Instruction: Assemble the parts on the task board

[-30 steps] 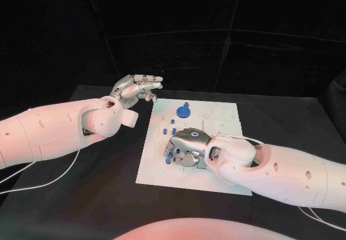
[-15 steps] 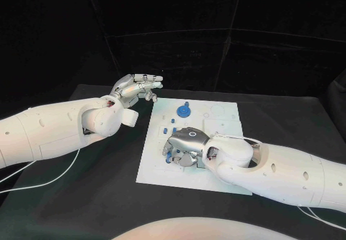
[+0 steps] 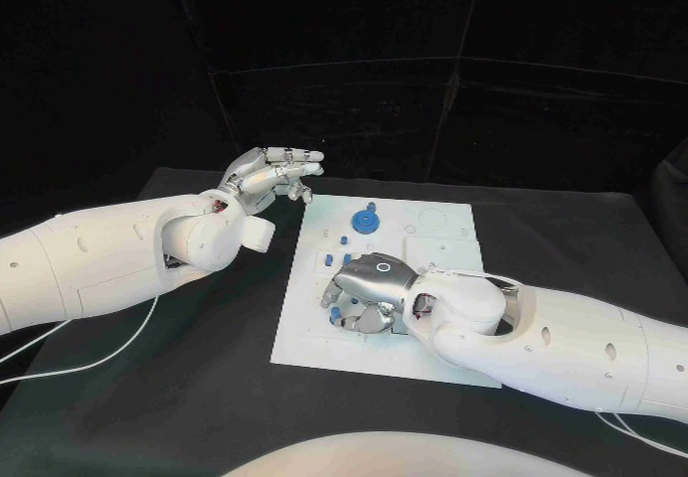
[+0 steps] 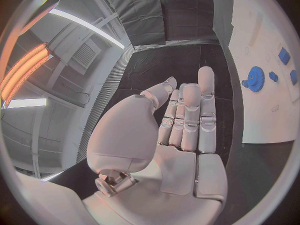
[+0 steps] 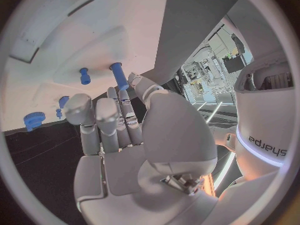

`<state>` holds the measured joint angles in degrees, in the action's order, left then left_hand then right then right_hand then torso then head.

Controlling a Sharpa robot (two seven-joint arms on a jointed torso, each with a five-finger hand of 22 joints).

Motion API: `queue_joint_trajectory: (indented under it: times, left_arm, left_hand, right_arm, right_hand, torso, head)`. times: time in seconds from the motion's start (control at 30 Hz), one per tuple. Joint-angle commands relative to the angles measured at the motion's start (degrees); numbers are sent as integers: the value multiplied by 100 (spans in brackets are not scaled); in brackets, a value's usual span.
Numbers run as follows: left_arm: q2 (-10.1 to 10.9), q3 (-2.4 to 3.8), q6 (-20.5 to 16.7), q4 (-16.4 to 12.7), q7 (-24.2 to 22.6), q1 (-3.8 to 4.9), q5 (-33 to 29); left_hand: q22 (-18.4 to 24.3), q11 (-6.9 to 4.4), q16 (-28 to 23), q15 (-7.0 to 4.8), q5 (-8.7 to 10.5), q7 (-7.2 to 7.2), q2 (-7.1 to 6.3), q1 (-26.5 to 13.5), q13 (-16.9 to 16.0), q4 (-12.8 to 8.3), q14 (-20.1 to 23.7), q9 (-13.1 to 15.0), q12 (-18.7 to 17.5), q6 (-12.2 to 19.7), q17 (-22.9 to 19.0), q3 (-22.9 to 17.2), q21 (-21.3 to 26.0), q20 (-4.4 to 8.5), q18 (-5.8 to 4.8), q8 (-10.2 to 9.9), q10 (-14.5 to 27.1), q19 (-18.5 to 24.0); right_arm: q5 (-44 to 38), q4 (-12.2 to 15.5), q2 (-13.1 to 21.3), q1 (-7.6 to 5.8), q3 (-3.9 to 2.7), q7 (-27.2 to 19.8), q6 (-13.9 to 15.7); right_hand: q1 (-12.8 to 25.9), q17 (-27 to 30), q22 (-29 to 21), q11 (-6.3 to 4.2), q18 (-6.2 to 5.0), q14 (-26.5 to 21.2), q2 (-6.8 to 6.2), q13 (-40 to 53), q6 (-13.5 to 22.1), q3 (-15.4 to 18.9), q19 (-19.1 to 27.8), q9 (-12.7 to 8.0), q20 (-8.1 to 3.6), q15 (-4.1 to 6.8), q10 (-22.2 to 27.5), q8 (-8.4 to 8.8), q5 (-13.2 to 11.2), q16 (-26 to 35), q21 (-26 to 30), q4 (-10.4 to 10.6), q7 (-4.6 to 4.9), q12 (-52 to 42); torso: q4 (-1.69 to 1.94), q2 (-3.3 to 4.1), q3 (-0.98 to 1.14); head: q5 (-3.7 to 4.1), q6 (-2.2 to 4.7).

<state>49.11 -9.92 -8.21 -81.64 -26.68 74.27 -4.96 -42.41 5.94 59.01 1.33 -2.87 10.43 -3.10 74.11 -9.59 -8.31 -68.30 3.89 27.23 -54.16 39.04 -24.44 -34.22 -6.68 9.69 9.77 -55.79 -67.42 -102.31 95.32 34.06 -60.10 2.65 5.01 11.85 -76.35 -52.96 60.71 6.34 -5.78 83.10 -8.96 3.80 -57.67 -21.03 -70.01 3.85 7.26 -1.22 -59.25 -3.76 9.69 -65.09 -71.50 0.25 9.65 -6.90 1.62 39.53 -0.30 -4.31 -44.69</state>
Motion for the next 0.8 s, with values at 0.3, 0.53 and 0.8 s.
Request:
queue_joint_trajectory:
  times: [0.3, 0.53, 0.8]
  left_arm:
    - [10, 5, 77, -5, -11, 11, 12]
    - [34, 4, 78, -14, -5, 11, 12]
    - [35, 3, 88, -4, -2, 10, 12]
  left_hand:
    - [6, 18, 10, -3, 11, 2, 57, -9, -5, -21, 52, 3, 38, 18, -5, 14, 40, -20, 72, 1, 36, 29]
    - [6, 18, 10, -3, 11, 2, 57, -9, -5, -21, 52, 3, 38, 18, -5, 14, 40, -20, 72, 1, 36, 29]
    - [6, 18, 10, -3, 11, 2, 57, -9, -5, -21, 52, 3, 38, 18, -5, 14, 40, -20, 72, 1, 36, 29]
  right_arm:
    - [604, 288, 411, 0, -1, -398, 1035]
    - [1870, 775, 1366, -72, -28, -329, 1185]
    - [2701, 1157, 2556, -218, -40, 420, 674]
  right_hand:
    - [40, 545, -495, 46, -183, -230, 33, 6, 334, 637, 344, -8, 53, -46, 452, 13, 42, 416, 401, 105, 29, -156]
    - [31, 362, -294, -63, -140, -71, 206, 175, 265, 1114, 111, 35, 15, 23, -290, -80, 5, 251, 278, 288, 16, -827]
    - [635, -1233, 1214, -525, 192, 328, 308, 3322, -136, 2031, -920, 195, -365, 424, -1703, -702, 450, -985, -807, 1101, -348, -4145]
  torso:
    - [-5, -4, 6]
    - [-30, -25, -19]
    - [-119, -65, -24]
  head:
    - [74, 50]
    - [319, 135]
    - [583, 228]
